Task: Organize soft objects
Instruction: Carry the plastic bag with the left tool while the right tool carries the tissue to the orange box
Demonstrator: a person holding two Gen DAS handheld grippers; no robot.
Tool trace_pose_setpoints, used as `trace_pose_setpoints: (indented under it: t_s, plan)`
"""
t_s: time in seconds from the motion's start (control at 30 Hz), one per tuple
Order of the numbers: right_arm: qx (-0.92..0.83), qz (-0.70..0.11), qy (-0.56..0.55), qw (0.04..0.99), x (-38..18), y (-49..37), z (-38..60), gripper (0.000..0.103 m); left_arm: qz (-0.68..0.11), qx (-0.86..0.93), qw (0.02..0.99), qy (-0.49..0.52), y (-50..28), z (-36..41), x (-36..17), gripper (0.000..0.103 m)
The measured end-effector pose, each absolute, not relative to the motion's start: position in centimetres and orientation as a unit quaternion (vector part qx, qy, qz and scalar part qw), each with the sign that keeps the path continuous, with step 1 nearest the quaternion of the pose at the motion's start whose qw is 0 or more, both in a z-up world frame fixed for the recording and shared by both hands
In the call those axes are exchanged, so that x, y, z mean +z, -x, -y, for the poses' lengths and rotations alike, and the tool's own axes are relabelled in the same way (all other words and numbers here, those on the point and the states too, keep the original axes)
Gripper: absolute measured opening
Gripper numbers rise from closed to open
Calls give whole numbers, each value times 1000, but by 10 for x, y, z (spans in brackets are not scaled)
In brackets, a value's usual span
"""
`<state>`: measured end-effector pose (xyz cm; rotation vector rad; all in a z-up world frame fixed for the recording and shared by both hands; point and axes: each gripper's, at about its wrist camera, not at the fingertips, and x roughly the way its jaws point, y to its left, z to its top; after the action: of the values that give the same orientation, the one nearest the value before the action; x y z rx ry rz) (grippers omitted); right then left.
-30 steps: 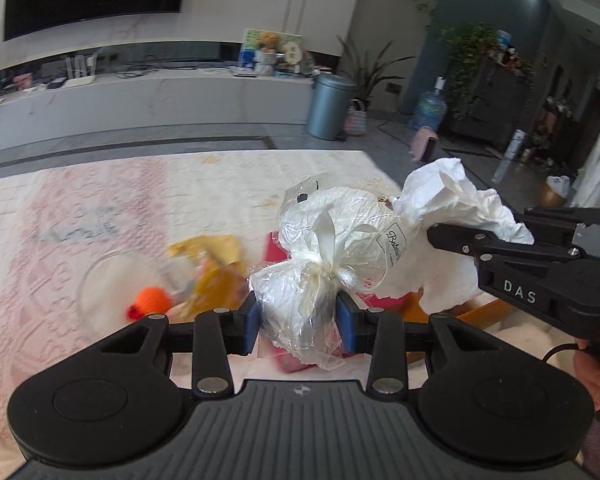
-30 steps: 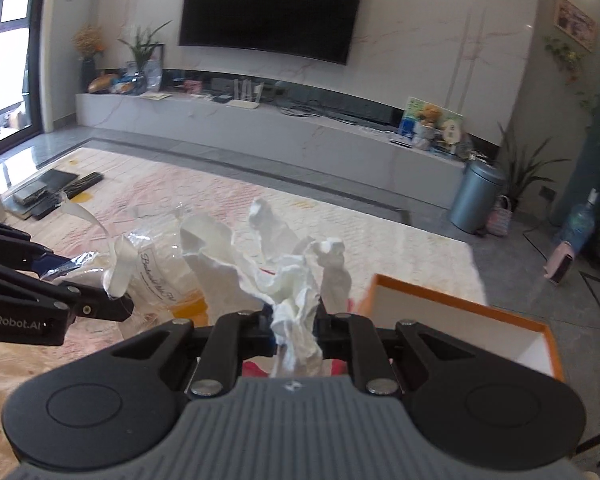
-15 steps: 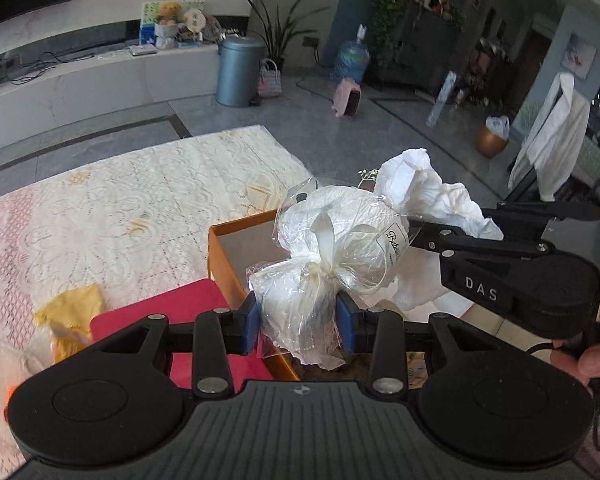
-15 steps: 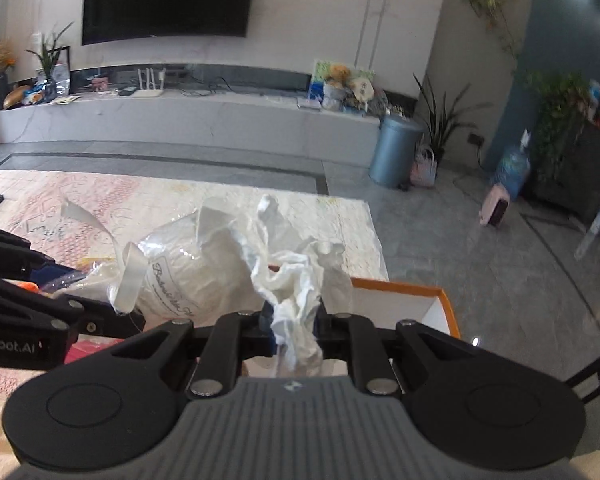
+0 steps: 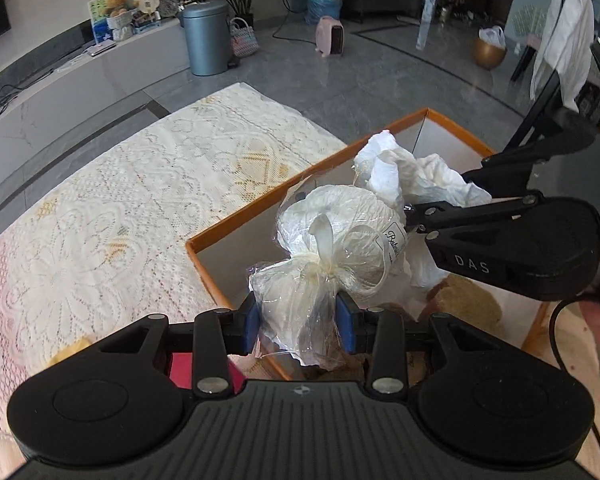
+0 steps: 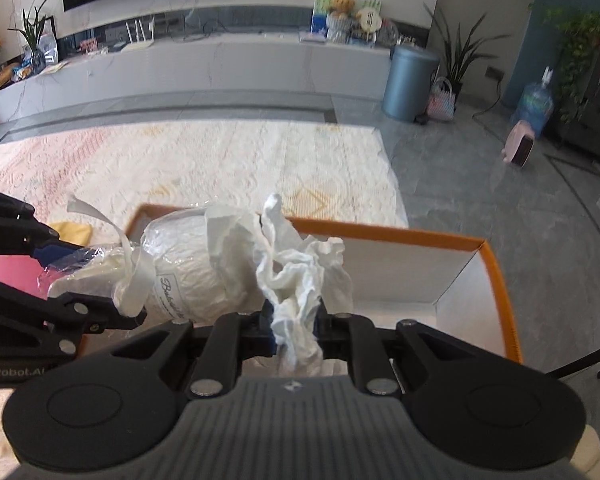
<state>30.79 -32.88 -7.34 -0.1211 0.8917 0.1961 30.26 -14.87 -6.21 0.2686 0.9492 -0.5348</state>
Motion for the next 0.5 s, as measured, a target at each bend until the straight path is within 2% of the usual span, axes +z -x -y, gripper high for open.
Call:
trace_pose_setpoints:
  t_s: [0.2, 0.5]
  plan:
    - [103, -463, 51, 879, -98, -320, 338, 15, -459, -259, 835, -159, -312, 162, -82, 44]
    - [115, -483, 63, 866, -113, -322, 331, 18, -448, -251, 829, -221, -307, 176, -85, 51]
